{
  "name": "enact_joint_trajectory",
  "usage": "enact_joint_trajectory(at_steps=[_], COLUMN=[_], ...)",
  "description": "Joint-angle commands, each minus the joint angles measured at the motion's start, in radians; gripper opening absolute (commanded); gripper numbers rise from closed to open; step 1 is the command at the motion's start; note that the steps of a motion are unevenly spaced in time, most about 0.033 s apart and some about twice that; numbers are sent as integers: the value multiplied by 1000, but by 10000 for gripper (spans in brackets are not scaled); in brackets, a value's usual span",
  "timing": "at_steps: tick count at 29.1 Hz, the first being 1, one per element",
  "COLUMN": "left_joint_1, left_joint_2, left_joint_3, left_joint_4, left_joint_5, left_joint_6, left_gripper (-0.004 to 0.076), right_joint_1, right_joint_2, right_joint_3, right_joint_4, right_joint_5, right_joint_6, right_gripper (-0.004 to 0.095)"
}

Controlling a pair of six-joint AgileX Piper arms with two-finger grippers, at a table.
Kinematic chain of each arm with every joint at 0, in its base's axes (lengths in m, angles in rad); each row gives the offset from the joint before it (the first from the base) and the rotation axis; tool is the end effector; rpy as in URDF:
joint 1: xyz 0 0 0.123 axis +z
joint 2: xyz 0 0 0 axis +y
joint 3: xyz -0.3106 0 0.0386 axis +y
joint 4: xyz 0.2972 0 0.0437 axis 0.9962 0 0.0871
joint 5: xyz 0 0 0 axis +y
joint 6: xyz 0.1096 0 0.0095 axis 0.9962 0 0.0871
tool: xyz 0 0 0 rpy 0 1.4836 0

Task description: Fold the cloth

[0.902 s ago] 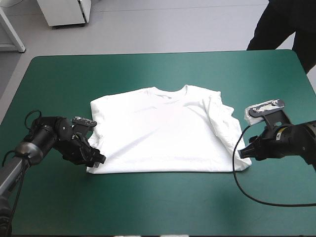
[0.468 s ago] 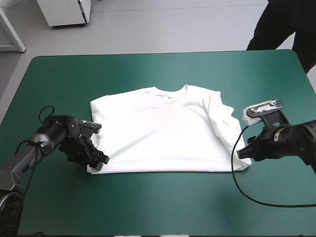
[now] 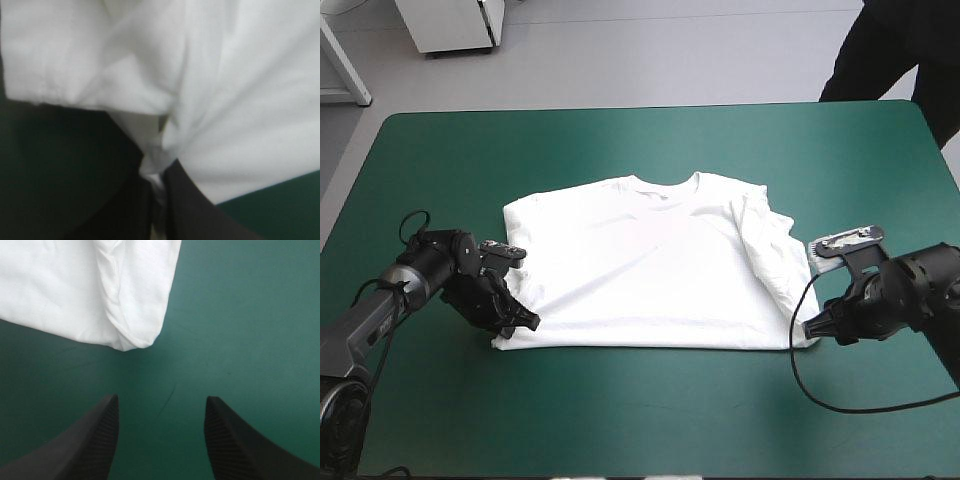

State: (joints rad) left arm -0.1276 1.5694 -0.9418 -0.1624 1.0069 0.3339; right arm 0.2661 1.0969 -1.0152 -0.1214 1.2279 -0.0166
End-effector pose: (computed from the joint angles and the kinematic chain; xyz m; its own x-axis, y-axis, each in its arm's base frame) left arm 0.3031 -0.0541 0.1856 -0.9297 0.3630 -0.0619 0.3681 0.9213 -0.1253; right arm 0.2251 0.0483 0.3336 -0.8917 -0.3023 -0.3369 -0.2752 0.9530 -0.1267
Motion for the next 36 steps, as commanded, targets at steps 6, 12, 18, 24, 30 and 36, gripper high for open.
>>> enact_joint_trajectory(at_steps=[6,12,18,24,30,36], left_joint_1=[-9,-9,-9,-9,-9,-9], left_joint_2=[2,2,2,2,2,2], left_joint_3=[2,2,2,2,2,0], left_joint_4=[-87,-110,-115,-118,-118,-125], left_joint_5=[-7,3,5,9,15,15], left_joint_6=[27,48,62,62,64,64], left_gripper=[-22,-22,-22,-22,-22,-22], right_joint_1=[0,0,-27,-72,-73,-73], right_joint_2=[169,299,360,399,470,509], right_joint_3=[-13,-13,-13,-13,-13,-13], right_joint_4=[76,85,90,115,156,215], right_joint_5=[-107,-100,-113,-161,-173,-176], right_joint_6=[-6,-23,-27,-34,-42,-85], right_gripper=[502,502,505,504,502,278])
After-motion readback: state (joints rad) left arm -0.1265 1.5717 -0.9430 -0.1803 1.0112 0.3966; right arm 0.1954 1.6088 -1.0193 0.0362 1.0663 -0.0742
